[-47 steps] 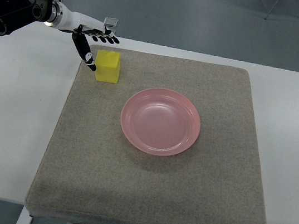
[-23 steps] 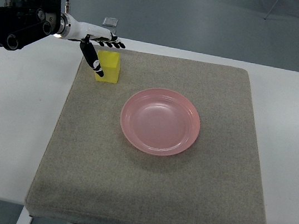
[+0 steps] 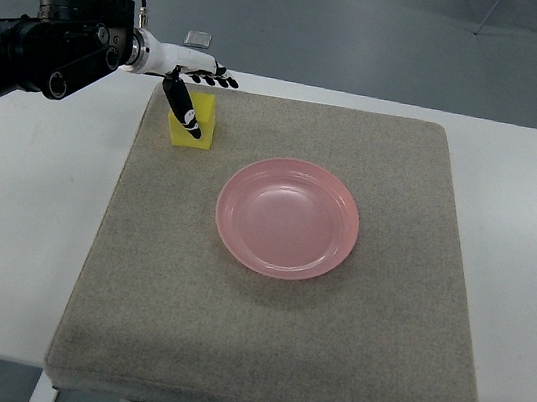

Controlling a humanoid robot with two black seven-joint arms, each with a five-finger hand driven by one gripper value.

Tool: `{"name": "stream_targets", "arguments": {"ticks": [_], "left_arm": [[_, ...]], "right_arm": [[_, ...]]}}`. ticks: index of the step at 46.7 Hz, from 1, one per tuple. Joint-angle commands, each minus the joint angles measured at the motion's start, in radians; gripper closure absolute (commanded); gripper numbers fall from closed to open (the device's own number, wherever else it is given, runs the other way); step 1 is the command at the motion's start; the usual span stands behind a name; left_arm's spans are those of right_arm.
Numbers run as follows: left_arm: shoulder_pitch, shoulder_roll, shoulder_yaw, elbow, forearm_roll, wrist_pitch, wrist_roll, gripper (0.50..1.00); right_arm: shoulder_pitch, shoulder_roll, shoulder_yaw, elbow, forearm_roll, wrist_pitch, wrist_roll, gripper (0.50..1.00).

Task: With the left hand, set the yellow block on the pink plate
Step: 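Lower the left hand onto the yellow cube and close fingers around it, then lift the yellow cube with the left hand and carry it over the pink plate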

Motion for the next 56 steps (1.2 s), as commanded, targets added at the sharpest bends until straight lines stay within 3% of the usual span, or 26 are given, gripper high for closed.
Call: {"name": "stream_targets", "arguments": {"ticks": [1, 21, 28, 43, 51, 56], "left_arm": [[-0.007, -0.003, 0.029, 0.000, 0.000, -0.001, -0.009, 0.514], [-0.013, -0.008, 0.049, 0.001, 0.037, -0.002, -0.027, 0.536], [-0.013, -0.008, 0.049, 0.003, 0.046, 0.007, -0.027, 0.600], [-0.011, -0.008, 0.051, 0.007, 0.048, 0.053, -0.027, 0.686], [-0.013, -0.010, 0.049, 0.017, 0.045, 0.065, -0.025, 0.767], [-0.014, -0.008, 0.048, 0.018, 0.043, 0.078, -0.025, 0.774]], "right_arm": [[0.000, 0.000, 0.000, 0.000, 0.000, 0.000, 0.001, 0.576], [0.000, 0.000, 0.000, 0.000, 0.000, 0.000, -0.001, 0.576], [0.000, 0.000, 0.000, 0.000, 0.000, 0.000, 0.001, 0.576], [0.000, 0.000, 0.000, 0.000, 0.000, 0.000, 0.001, 0.576], [0.000, 0.000, 0.000, 0.000, 0.000, 0.000, 0.001, 0.576], [0.000, 0.000, 0.000, 0.000, 0.000, 0.000, 0.001, 0.576]]}}
